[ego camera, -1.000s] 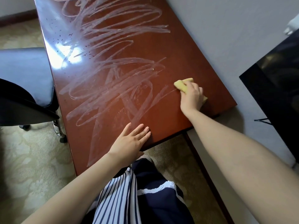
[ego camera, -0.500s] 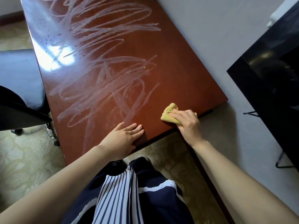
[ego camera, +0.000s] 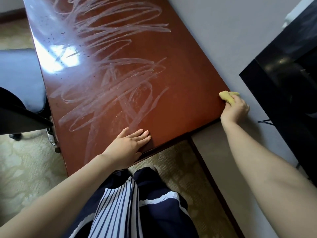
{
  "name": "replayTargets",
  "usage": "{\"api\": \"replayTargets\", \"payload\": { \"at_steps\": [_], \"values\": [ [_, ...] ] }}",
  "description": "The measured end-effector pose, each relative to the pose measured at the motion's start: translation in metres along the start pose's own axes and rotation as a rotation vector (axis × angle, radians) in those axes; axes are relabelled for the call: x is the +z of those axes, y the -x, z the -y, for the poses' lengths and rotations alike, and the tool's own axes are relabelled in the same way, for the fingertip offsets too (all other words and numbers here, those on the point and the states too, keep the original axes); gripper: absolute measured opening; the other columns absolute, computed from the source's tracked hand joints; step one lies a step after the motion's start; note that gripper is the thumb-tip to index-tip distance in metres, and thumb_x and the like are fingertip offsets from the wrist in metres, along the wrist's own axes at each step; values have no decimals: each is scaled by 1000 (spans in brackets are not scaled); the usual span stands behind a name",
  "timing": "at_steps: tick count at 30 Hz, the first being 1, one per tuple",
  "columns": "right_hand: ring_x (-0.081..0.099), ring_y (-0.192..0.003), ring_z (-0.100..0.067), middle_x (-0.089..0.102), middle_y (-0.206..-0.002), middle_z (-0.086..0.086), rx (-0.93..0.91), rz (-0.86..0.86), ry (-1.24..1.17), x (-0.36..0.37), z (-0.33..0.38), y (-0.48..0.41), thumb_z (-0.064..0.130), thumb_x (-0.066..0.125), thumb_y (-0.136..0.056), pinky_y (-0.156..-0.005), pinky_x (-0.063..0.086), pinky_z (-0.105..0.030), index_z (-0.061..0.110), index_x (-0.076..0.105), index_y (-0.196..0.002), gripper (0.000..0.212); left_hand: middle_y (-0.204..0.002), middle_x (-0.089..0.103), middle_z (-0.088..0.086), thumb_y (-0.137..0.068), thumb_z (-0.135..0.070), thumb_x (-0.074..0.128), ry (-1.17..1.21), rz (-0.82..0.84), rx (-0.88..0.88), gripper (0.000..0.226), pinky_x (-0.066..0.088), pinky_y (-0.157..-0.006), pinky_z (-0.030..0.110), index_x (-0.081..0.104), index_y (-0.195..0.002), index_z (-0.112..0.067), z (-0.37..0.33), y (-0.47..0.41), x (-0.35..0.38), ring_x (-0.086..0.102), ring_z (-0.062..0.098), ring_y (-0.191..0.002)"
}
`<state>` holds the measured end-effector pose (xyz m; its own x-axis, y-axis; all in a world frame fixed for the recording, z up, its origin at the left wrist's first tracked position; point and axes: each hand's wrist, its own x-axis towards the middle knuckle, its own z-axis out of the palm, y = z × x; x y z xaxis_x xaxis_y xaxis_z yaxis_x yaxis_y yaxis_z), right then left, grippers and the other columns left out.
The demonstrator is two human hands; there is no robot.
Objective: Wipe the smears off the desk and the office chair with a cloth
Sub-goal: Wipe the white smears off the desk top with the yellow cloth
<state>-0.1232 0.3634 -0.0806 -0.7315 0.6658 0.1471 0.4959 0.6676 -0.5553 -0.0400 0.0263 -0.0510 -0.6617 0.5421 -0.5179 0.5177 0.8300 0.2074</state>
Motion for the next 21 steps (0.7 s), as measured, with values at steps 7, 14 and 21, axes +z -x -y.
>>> {"api": "replayTargets", "payload": {
  "at_steps": [7,14,21],
  "values": [
    [48,-109,-27,62,-125,-4,-171,126,-6,20,34,62,11,62,-88,-87,35,-32,16,66,-119,32,-160,0,-11,-99,-29,42,78,-34,-8,64,-5,-117,41,6,-153,-28,-1,1,4,-4,8,-147],
    [56,-95,-32,69,-110,-7,-541,321,-124,19,52,136,-2,72,-74,-84,45,-39,10,72,-108,36,-159,6,-12,-97,-32,49,252,-191,-27,64,-9,-116,40,15,-151,-32,3,10,14,-6,12,-147],
    [60,-83,-29,70,-105,-4,-917,592,-236,13,54,192,-11,73,-62,-75,51,-45,12,74,-101,45,-160,5,-6,-81,-36,72,389,-434,-273,93,-9,-115,40,11,-151,-29,28,48,28,-10,9,-143]
  ]
}}
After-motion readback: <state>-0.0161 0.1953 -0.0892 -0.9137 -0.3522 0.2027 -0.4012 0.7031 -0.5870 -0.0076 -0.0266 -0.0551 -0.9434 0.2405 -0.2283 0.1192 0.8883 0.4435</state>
